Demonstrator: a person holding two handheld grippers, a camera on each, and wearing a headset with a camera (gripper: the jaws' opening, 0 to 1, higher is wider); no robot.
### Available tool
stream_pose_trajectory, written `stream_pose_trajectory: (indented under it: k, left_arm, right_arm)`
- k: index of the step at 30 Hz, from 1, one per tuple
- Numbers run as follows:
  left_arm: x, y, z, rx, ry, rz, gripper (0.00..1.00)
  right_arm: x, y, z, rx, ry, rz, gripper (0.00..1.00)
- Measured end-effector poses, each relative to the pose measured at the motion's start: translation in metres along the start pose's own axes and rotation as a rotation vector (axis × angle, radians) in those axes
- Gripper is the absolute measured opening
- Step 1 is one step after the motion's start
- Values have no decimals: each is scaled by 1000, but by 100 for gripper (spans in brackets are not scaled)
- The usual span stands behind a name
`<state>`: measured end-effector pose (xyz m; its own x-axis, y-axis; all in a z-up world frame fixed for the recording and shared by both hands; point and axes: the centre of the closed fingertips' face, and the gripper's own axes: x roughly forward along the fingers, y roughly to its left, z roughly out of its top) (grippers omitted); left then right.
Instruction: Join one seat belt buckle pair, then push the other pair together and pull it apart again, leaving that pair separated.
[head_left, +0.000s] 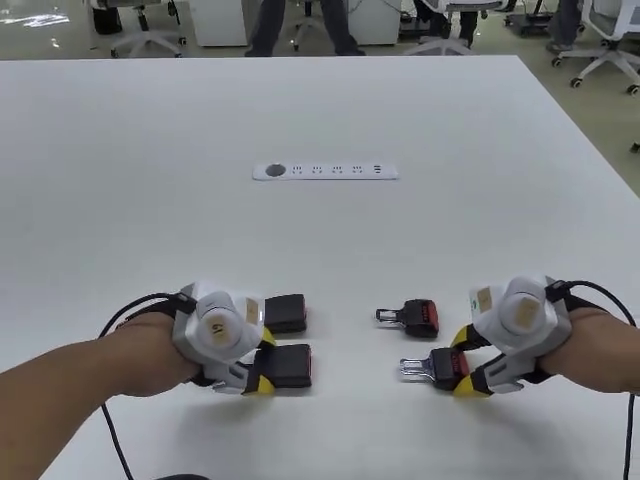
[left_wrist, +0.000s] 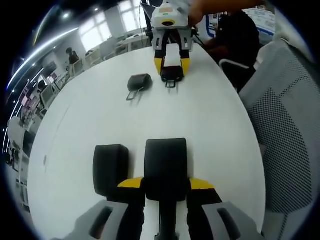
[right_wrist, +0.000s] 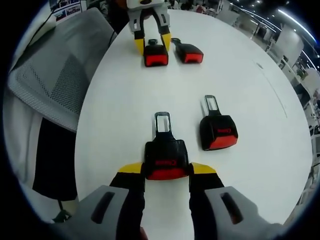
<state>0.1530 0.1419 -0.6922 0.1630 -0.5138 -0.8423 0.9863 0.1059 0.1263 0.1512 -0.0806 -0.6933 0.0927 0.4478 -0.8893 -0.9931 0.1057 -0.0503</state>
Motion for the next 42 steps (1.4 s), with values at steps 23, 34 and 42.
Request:
stream_pose_trajectory:
  k: [23, 34, 42]
  left_arm:
    - [-2, 2, -1, -15, 2, -24, 32]
    - [-2, 2, -1, -10, 0, -22, 32]
    - [-2, 2, -1, -7, -2, -22, 32]
  right_arm:
    - [8, 2, 8, -34, 34, 14, 33]
    - [25, 9, 43, -33, -10, 12, 33]
    - [32, 12, 65, -37, -24, 7, 33]
